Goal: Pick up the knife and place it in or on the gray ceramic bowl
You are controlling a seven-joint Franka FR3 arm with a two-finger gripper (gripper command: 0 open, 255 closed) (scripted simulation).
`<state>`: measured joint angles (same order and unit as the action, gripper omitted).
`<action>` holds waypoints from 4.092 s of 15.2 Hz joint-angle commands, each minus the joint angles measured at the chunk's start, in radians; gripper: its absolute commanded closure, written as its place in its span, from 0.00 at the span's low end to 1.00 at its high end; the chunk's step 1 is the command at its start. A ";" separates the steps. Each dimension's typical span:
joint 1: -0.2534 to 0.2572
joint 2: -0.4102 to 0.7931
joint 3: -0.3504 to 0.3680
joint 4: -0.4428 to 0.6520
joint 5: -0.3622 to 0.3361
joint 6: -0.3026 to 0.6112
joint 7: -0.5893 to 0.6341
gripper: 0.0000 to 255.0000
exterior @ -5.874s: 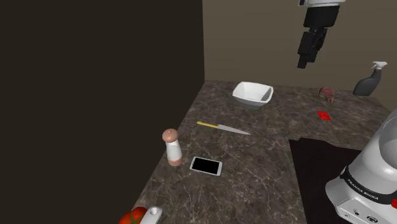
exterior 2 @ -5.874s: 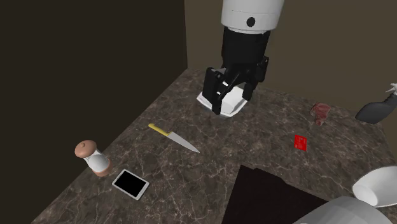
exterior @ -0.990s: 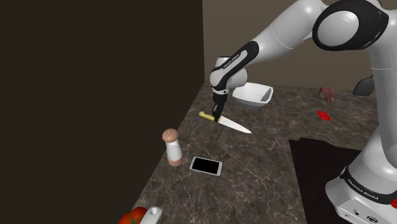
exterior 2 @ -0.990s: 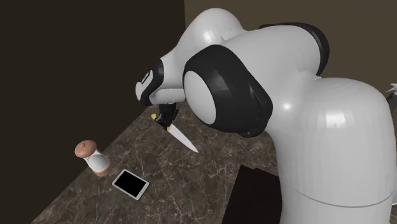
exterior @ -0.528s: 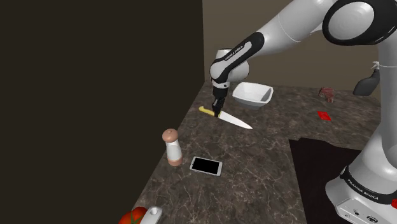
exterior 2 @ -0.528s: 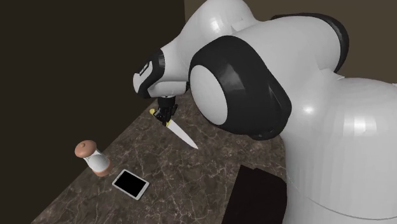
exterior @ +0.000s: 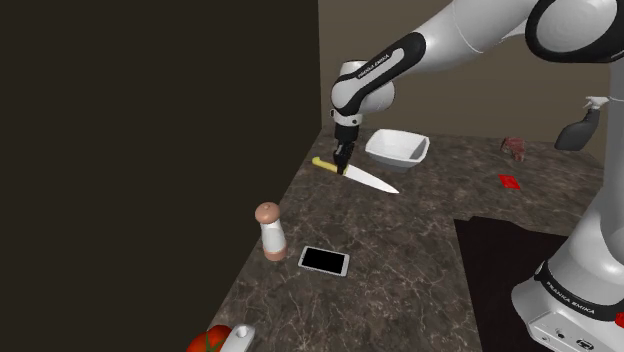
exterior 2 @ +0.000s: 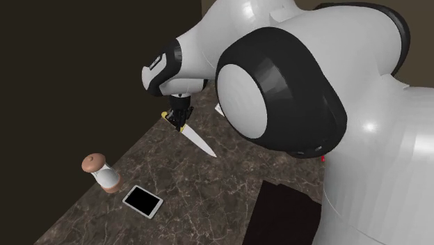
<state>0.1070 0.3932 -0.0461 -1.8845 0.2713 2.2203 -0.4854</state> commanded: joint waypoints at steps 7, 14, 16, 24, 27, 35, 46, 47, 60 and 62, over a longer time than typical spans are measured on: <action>0.002 -0.057 -0.006 0.030 -0.017 -0.085 0.023 1.00; -0.071 -0.047 -0.044 0.081 -0.017 -0.148 -0.074 1.00; -0.101 -0.032 -0.058 0.107 -0.016 -0.168 -0.114 1.00; -0.222 0.061 -0.107 0.263 -0.010 -0.262 -0.263 1.00; -0.270 0.111 -0.122 0.346 -0.006 -0.306 -0.313 1.00; -0.400 0.285 -0.145 0.639 0.006 -0.447 -0.420 1.00; -0.398 0.333 -0.138 0.569 0.020 -0.333 -0.442 1.00; -0.398 0.339 -0.137 0.565 0.021 -0.323 -0.444 1.00; -0.398 0.360 -0.134 0.552 0.026 -0.290 -0.450 0.00; -0.398 0.359 -0.134 0.552 0.026 -0.289 -0.450 0.00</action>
<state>-0.2908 0.7524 -0.1805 -1.3328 0.2975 1.9308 -0.9356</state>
